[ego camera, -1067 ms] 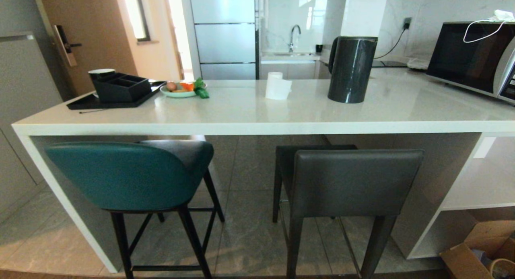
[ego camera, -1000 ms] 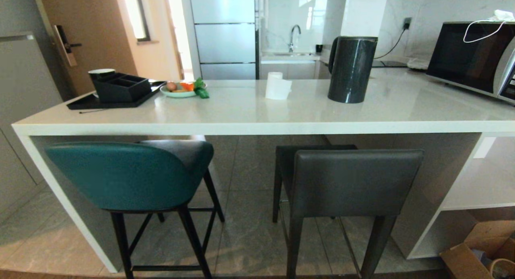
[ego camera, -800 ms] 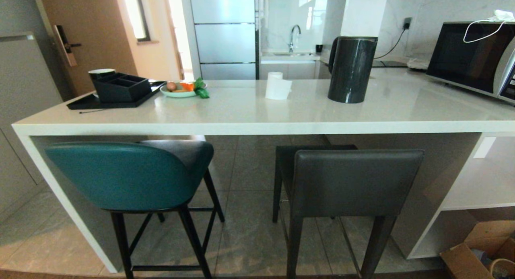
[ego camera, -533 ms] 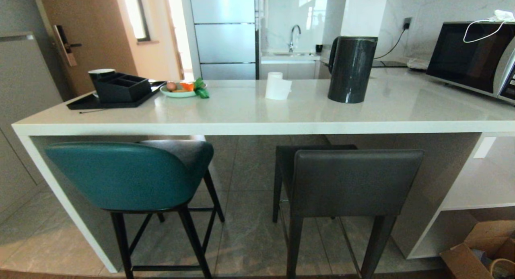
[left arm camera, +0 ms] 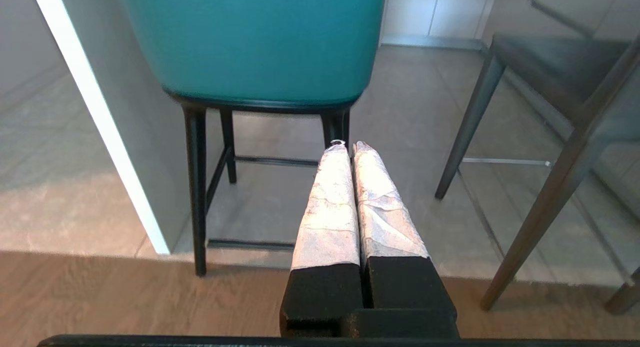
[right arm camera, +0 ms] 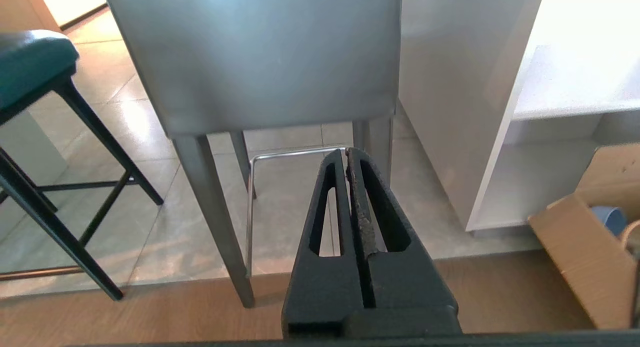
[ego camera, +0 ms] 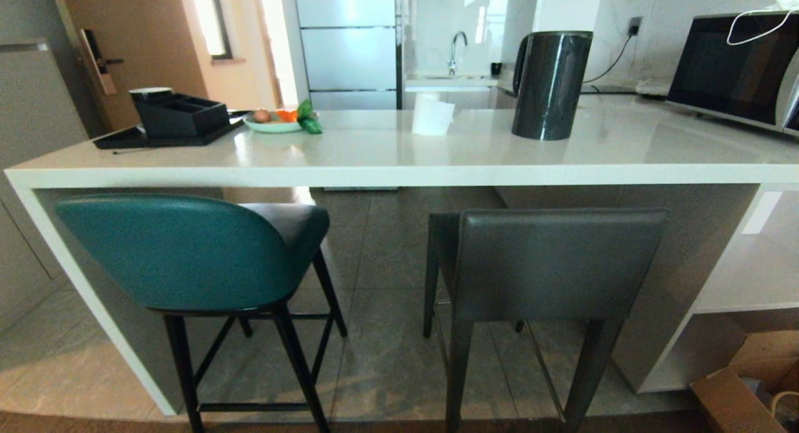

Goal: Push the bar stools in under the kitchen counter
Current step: Pull the blue chair out from under the dining table

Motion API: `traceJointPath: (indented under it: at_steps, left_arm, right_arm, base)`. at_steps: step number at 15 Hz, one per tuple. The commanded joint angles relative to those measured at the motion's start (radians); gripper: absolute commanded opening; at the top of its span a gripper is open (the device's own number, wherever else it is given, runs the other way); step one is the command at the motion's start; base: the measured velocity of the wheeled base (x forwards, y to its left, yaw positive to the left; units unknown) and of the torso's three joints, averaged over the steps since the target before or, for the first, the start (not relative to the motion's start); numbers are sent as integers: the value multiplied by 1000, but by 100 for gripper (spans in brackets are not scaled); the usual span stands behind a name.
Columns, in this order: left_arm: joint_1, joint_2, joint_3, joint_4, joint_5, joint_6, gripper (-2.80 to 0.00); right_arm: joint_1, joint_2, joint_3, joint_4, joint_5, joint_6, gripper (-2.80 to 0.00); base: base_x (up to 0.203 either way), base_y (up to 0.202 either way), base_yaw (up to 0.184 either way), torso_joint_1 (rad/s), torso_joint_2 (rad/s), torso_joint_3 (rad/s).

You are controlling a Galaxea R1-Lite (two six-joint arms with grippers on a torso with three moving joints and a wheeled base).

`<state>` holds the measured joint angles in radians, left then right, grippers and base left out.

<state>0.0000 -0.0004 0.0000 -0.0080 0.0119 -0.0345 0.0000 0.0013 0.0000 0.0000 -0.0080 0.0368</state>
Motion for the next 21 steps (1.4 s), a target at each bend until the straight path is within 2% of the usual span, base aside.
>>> traceJointPath:
  at_steps: [1,7,21]
  left_arm:
    - [0,0,5,-1,0,-1,-280]
    - [0,0,3,-1,-3,2,-280]
    - [0,0,3,-3,-1,2,-280]
  right_arm:
    - [0,2,5,0,0,-2,-280]
    - [0,2,5,0,0,0,-280]
    - [0,2,5,0,0,0,-280]
  base:
    - [0,0,0,-154,461,300]
    - [0,0,0,-118,402,278]
    - [0,7,0,-5,20,15]
